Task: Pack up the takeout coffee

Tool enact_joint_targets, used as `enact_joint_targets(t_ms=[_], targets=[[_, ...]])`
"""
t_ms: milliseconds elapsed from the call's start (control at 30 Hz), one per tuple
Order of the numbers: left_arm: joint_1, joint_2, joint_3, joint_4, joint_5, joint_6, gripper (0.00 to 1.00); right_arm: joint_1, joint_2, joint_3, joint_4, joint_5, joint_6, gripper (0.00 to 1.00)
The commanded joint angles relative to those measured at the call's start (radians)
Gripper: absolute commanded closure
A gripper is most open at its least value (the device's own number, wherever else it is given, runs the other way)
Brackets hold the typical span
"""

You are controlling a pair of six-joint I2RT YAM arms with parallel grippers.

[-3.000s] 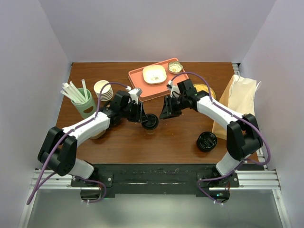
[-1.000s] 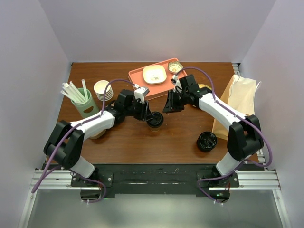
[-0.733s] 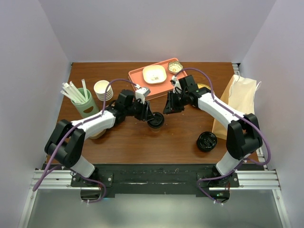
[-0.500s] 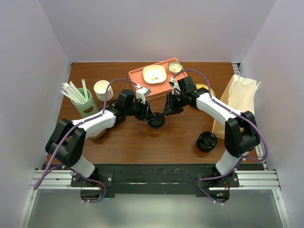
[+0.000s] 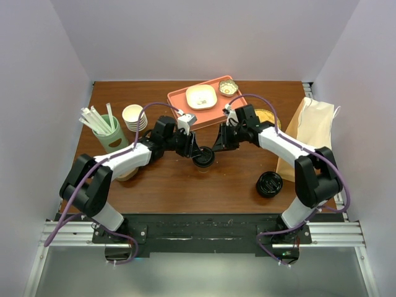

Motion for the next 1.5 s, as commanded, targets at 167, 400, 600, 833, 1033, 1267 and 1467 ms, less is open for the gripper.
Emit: enact_joint_targets(t_ms=[167, 400, 600, 833, 1033, 1267, 1467], targets=[[-0.031, 0.085, -0.108, -0.234, -0.136, 0.049, 0.62, 0.002, 0.076, -0.167, 0.009, 0.157, -0.034, 0.8], [-0.038, 0.088, -0.127, -0.252, -0.193, 0.001, 0.62, -0.003, 0.082, -0.207, 0.031, 0.203, -0.035, 0.81], [-0.043, 0.071, -0.14, -0.301, -0.204, -0.109, 0.6, -0.011, 0.047, -0.048, -0.061, 0.174, -0.044, 0.72], [-0.043, 0.025, -0.124, -0.391, -0.204, -0.219, 0.6, -0.027, -0.01, 0.152, -0.186, 0.122, -0.023, 0.53], [-0.043, 0.002, -0.087, -0.405, -0.178, -0.281, 0.6, -0.027, -0.091, 0.051, -0.075, -0.019, 0.051, 0.43], [-0.043, 0.002, -0.07, -0.402, -0.165, -0.305, 0.6, -0.02, -0.099, -0.05, 0.011, -0.096, 0.06, 0.33], [-0.043, 0.002, -0.074, -0.379, -0.136, -0.33, 0.6, -0.001, -0.055, -0.06, 0.035, -0.122, 0.042, 0.34]])
